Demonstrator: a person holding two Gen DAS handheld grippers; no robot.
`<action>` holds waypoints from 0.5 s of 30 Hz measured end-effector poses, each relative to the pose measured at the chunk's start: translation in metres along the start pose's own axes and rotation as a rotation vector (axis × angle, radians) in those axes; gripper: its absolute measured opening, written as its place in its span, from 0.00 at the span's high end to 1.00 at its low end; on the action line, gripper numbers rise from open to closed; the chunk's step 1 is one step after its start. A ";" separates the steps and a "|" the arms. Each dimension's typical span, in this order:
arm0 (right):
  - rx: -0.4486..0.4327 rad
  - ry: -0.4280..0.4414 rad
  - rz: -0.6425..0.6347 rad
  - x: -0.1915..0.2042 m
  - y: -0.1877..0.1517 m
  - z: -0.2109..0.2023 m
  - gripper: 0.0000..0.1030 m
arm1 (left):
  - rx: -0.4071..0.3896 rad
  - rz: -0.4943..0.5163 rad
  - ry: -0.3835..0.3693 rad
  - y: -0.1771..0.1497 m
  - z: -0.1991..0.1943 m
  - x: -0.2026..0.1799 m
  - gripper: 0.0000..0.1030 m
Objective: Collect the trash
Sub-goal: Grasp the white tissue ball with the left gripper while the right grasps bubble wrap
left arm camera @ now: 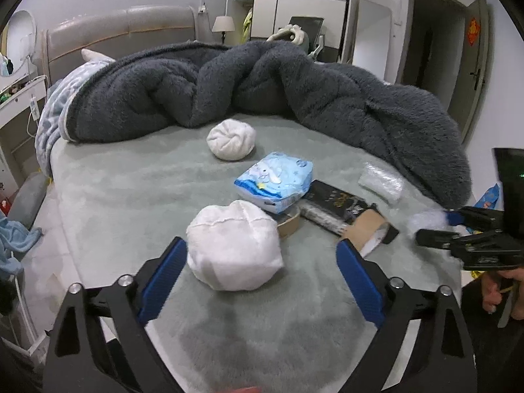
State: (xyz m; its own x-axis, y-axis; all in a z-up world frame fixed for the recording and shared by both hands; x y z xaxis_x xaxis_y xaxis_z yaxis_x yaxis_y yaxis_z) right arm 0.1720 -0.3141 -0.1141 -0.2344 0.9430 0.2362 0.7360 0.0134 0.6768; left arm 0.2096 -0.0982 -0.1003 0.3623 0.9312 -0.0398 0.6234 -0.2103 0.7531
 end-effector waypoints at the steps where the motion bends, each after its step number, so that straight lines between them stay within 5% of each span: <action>1: -0.006 0.004 -0.003 0.001 0.001 -0.002 0.38 | 0.007 -0.006 0.005 0.000 0.003 0.001 0.15; 9: -0.030 0.048 -0.038 0.022 0.016 -0.006 0.38 | 0.048 -0.067 0.027 -0.002 0.023 0.010 0.22; 15: -0.034 0.089 -0.108 0.050 0.029 -0.006 0.38 | 0.055 -0.126 0.034 -0.003 0.022 0.018 0.38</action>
State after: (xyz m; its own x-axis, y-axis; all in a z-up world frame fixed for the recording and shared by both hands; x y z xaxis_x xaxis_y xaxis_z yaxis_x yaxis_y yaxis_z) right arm 0.1782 -0.2688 -0.0783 -0.3680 0.9033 0.2204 0.6815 0.1008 0.7248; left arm 0.2294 -0.0873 -0.1180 0.2557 0.9606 -0.1088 0.6995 -0.1062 0.7067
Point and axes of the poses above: each gripper's, at about its wrist camera, not at the fingertips, and z roughly the way its jaws point, x to its left, y to its top, the point moved 6 cm from there along z, roughly the way its jaws point, and after that the axes turned 3 degrees about y, right-handed, at the moved point
